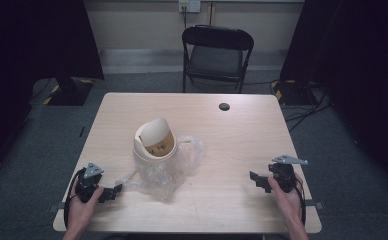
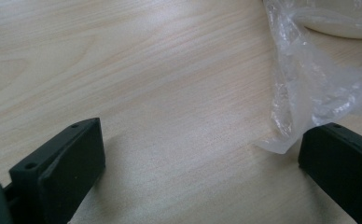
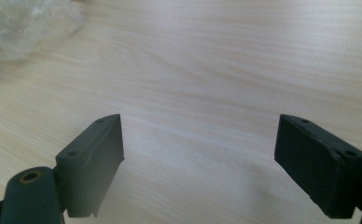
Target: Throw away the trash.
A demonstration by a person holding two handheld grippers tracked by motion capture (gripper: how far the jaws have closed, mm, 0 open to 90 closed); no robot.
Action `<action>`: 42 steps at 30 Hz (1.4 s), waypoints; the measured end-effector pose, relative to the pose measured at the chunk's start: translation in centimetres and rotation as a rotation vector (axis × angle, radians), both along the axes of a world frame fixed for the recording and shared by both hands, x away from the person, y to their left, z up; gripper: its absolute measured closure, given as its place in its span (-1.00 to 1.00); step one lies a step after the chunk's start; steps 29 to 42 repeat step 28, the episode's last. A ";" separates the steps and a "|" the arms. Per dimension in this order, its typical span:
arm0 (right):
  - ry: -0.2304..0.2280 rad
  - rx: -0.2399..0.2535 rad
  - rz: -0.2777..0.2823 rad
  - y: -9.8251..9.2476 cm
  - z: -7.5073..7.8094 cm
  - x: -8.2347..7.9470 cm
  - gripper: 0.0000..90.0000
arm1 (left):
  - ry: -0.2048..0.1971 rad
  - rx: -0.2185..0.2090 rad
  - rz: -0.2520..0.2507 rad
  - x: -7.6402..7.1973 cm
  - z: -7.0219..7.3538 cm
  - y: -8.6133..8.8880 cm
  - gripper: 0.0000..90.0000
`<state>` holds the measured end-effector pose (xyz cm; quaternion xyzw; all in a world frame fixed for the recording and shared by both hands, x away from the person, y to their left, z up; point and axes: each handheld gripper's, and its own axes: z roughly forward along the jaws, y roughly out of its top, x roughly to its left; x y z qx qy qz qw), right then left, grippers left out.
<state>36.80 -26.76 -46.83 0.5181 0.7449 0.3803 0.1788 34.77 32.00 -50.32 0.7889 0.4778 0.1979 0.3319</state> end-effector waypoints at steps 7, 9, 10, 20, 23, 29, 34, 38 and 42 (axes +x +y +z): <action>0.039 -0.025 -0.015 -0.6 -1.4 -0.2 -0.66 | 0.000 0.000 0.000 0.0 0.0 0.0 -1.00; 0.044 -0.019 -0.024 -0.7 -1.9 -0.2 -0.66 | 0.000 0.000 0.000 0.0 0.0 0.0 -1.00; 0.048 -0.020 -0.025 -0.7 -2.1 -0.2 -0.66 | 0.000 0.000 0.000 0.0 0.0 0.0 -1.00; -0.005 -0.132 -0.022 0.3 -3.0 -0.7 -0.73 | 0.000 0.000 0.000 0.0 0.0 0.0 -1.00; -0.016 -0.139 -0.032 0.5 -3.1 -0.8 -0.75 | 0.000 0.000 0.000 0.0 0.0 0.0 -1.00; -0.018 -0.144 -0.035 0.6 -3.2 -0.8 -0.76 | 0.000 0.000 0.000 0.0 0.0 0.0 -1.00; -0.018 -0.144 -0.035 0.6 -3.2 -0.8 -0.76 | 0.000 0.000 0.000 0.0 0.0 0.0 -1.00; -0.018 -0.144 -0.035 0.6 -3.2 -0.8 -0.76 | 0.000 0.000 0.000 0.0 0.0 0.0 -1.00; -0.018 -0.144 -0.035 0.6 -3.2 -0.8 -0.76 | 0.000 0.000 0.000 0.0 0.0 0.0 -1.00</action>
